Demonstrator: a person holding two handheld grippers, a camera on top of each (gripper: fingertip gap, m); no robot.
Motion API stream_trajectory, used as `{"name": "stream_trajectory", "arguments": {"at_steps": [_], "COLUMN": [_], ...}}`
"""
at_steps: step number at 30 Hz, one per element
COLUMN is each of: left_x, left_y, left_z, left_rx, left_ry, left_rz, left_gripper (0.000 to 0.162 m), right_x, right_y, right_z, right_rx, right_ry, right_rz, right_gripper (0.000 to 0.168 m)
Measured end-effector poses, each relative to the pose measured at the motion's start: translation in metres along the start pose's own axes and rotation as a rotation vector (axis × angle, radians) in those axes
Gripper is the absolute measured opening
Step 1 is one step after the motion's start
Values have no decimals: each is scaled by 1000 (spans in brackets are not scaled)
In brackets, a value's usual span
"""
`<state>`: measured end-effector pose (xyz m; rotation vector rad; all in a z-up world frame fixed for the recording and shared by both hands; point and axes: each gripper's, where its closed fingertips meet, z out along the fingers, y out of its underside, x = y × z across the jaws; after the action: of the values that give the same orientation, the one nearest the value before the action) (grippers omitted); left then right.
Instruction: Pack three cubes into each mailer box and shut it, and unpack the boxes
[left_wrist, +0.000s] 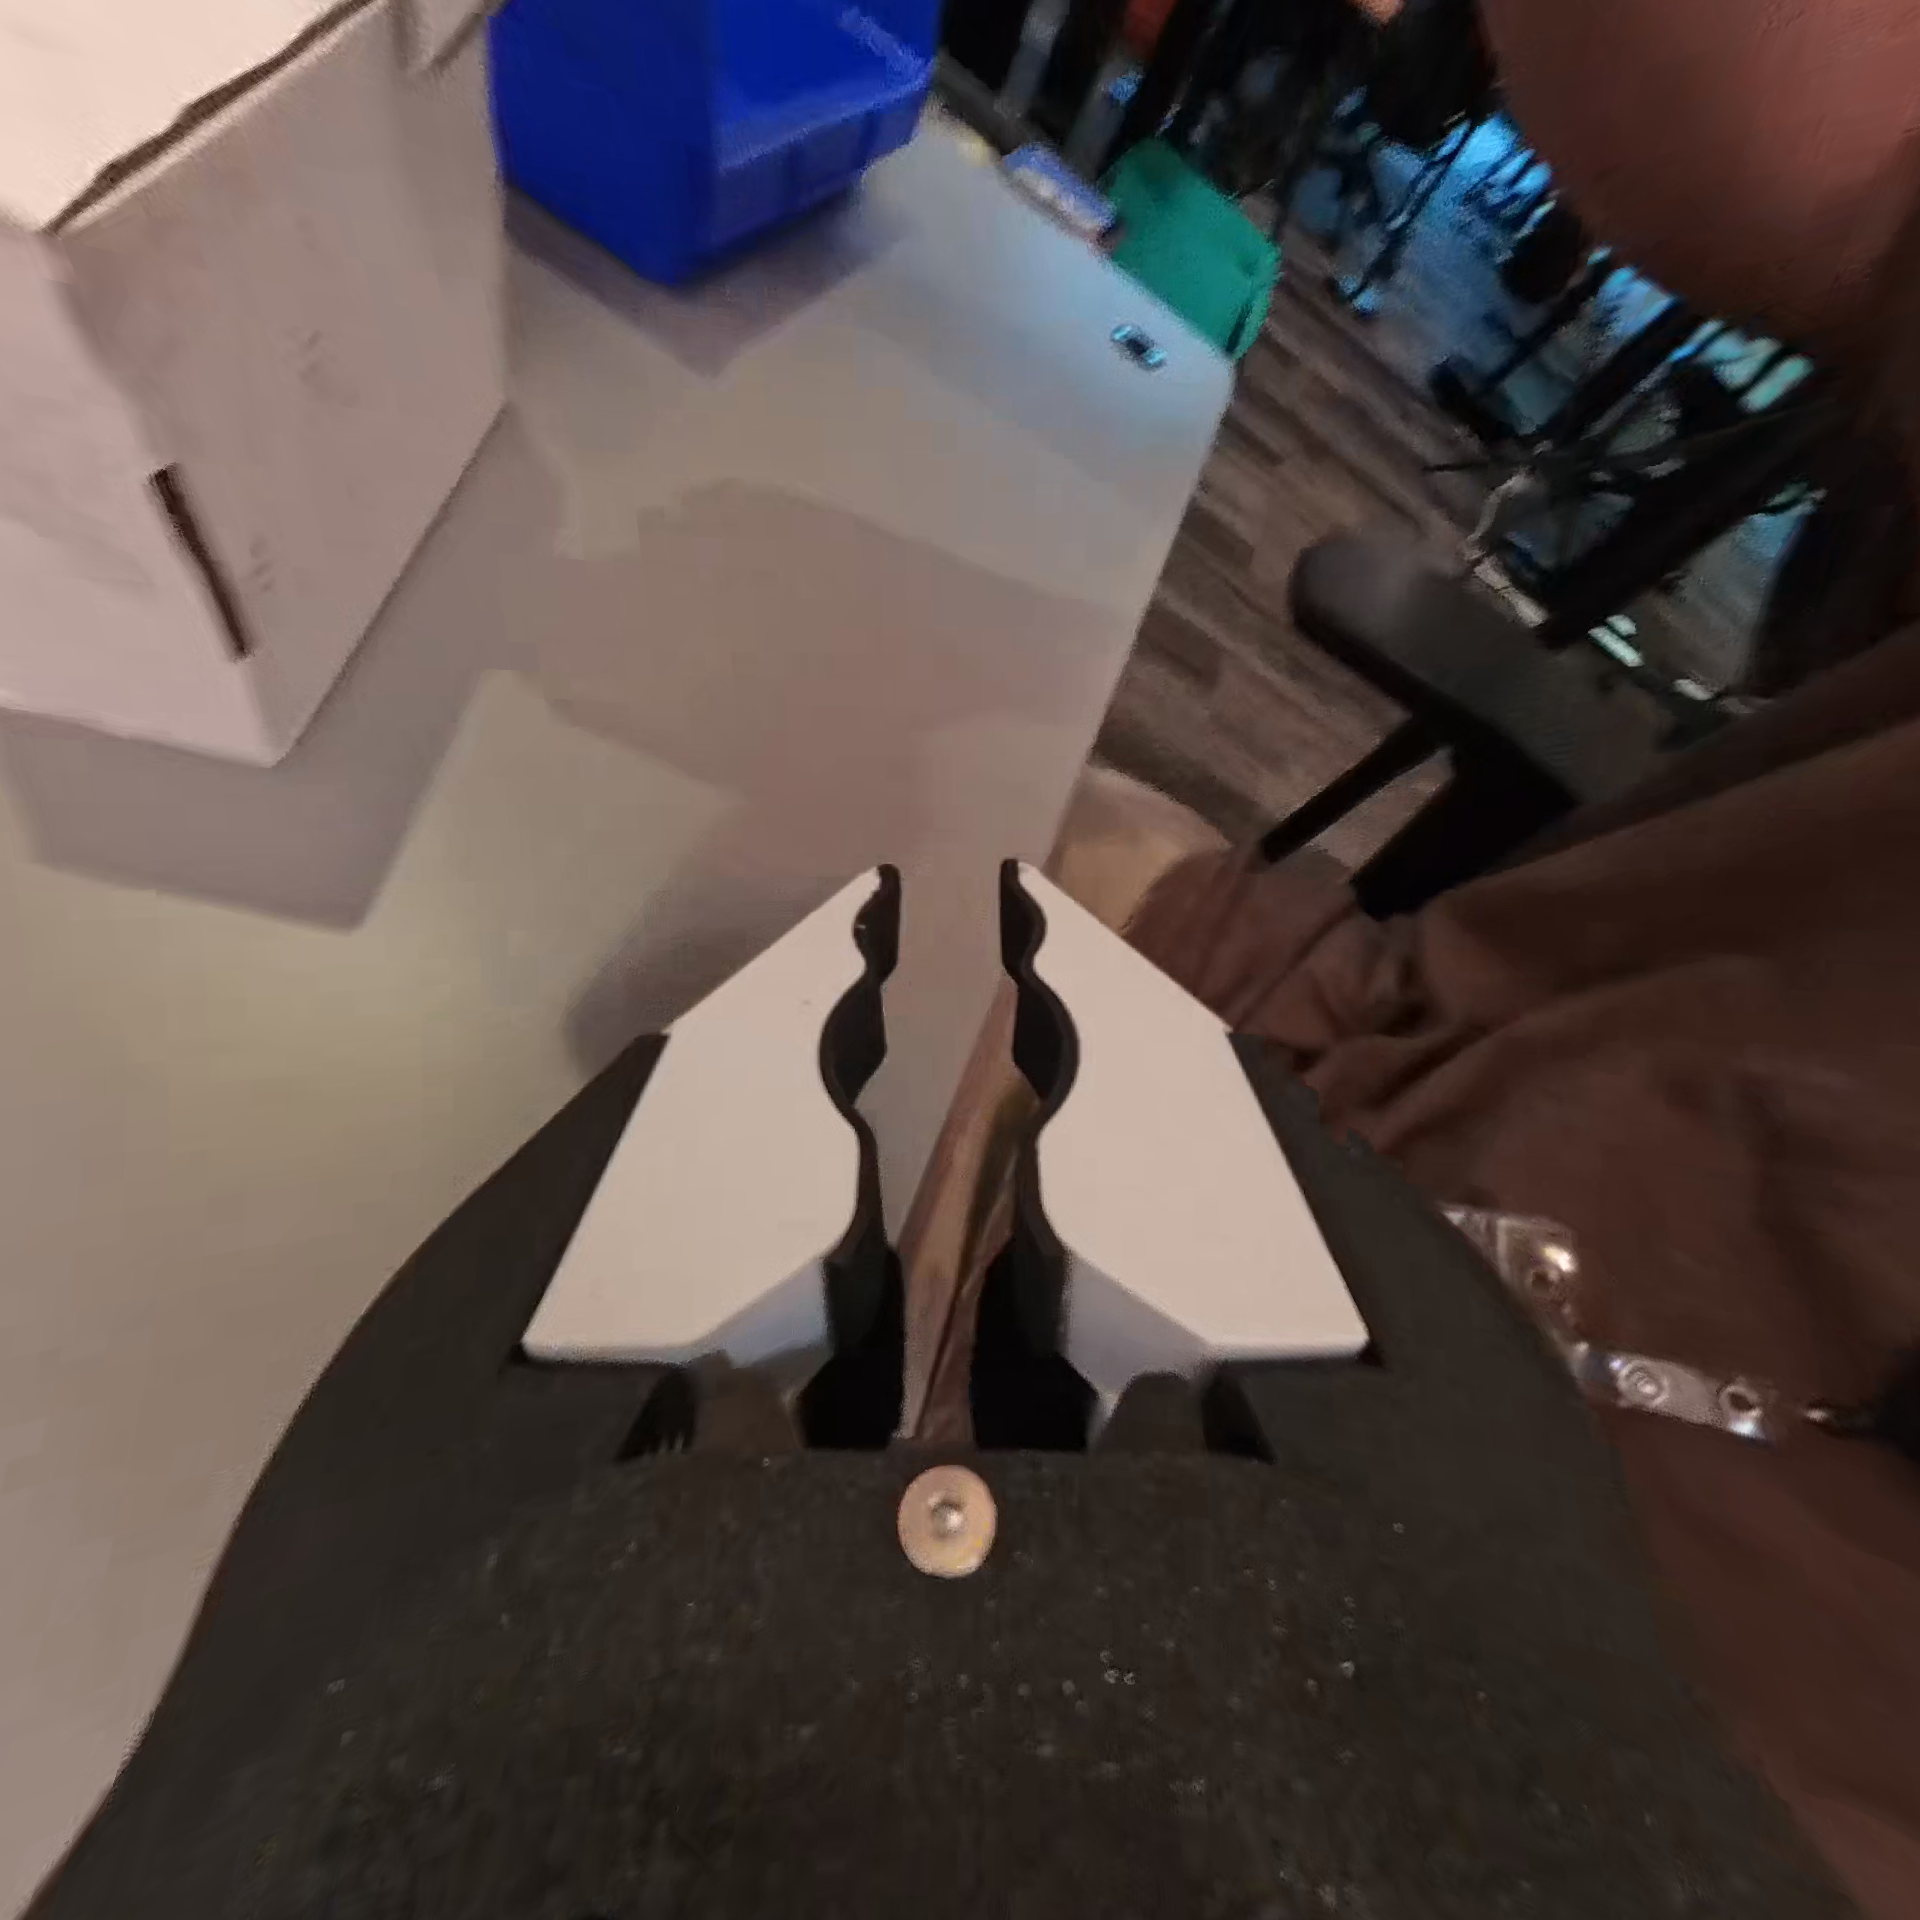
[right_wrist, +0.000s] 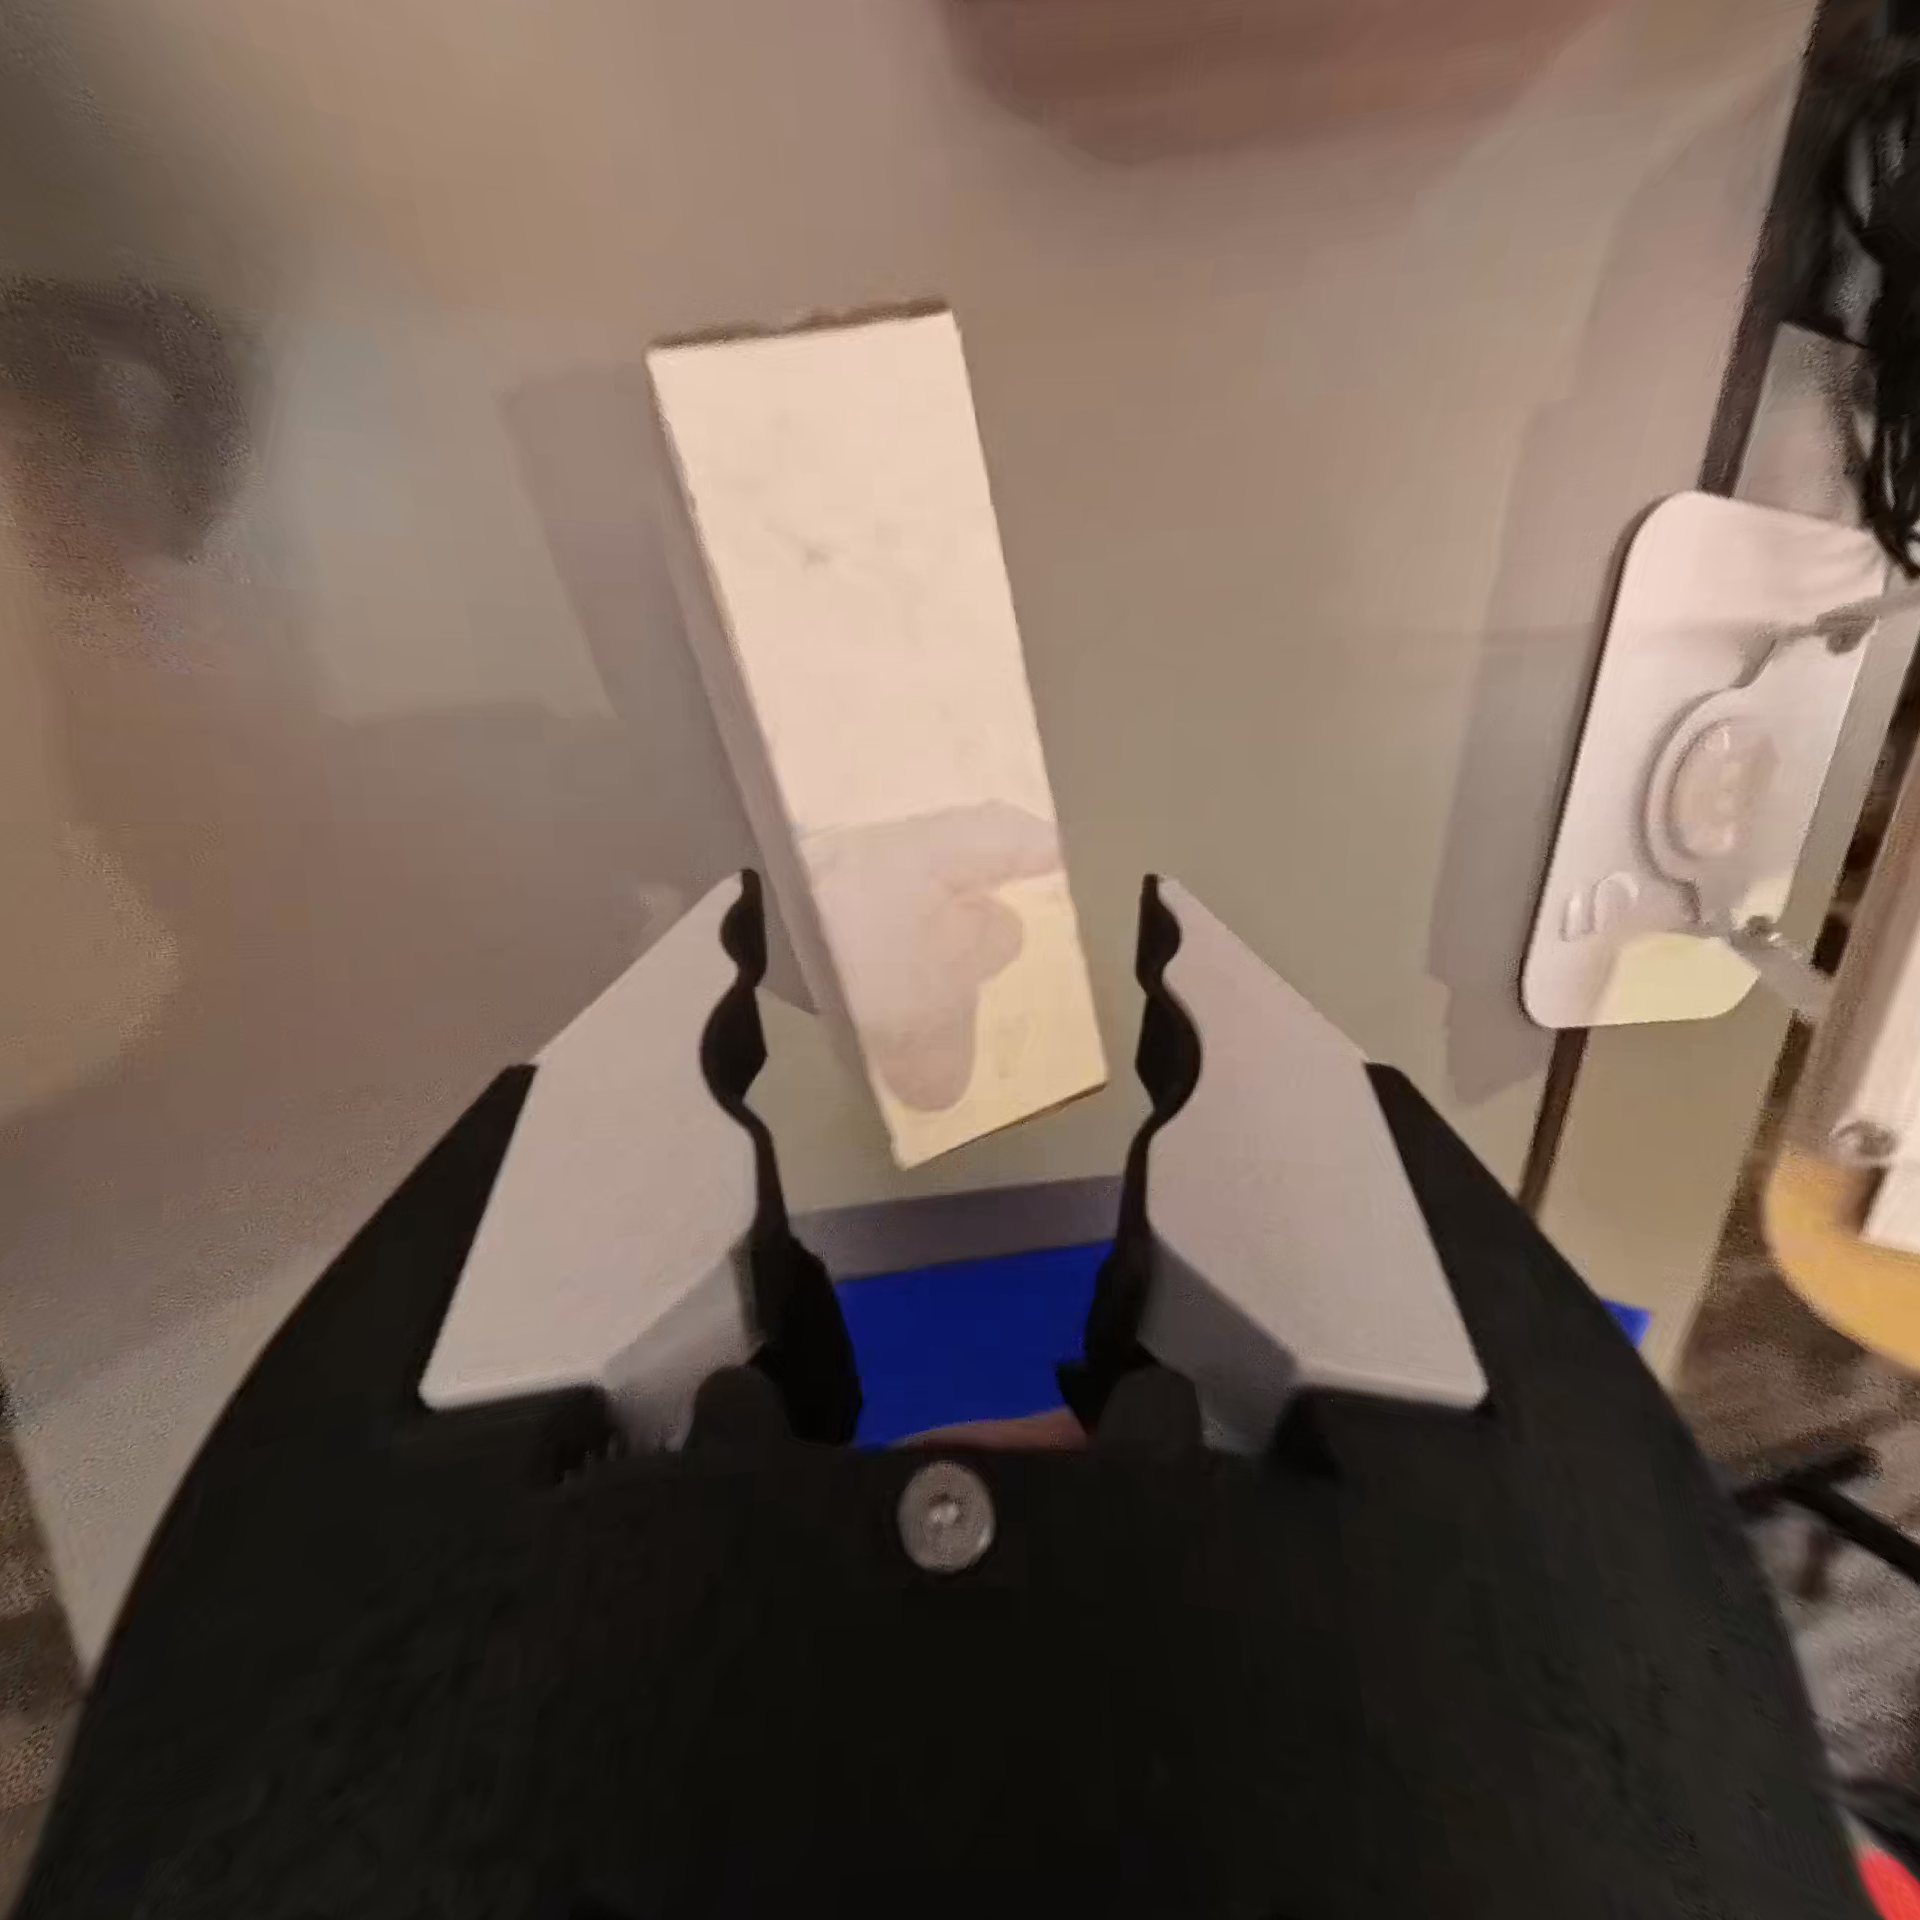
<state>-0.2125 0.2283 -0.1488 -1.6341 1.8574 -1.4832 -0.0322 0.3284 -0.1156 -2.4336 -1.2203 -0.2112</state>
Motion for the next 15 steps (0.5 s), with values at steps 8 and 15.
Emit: {"name": "stream_trajectory", "arguments": {"at_steps": [8,15], "left_x": [16,9], "left_y": [18,10], "left_z": [9,3], "left_rx": [-110,-76], "left_ry": [-46,-105], "left_rz": [232,279], "left_gripper": [17,16], "right_x": [-15,12], "right_y": [7,3], "right_z": [52,-16], "right_rx": [-239,-127], "right_ry": [-161,21], "right_rz": [-153,-156], "right_gripper": [69,67]}}
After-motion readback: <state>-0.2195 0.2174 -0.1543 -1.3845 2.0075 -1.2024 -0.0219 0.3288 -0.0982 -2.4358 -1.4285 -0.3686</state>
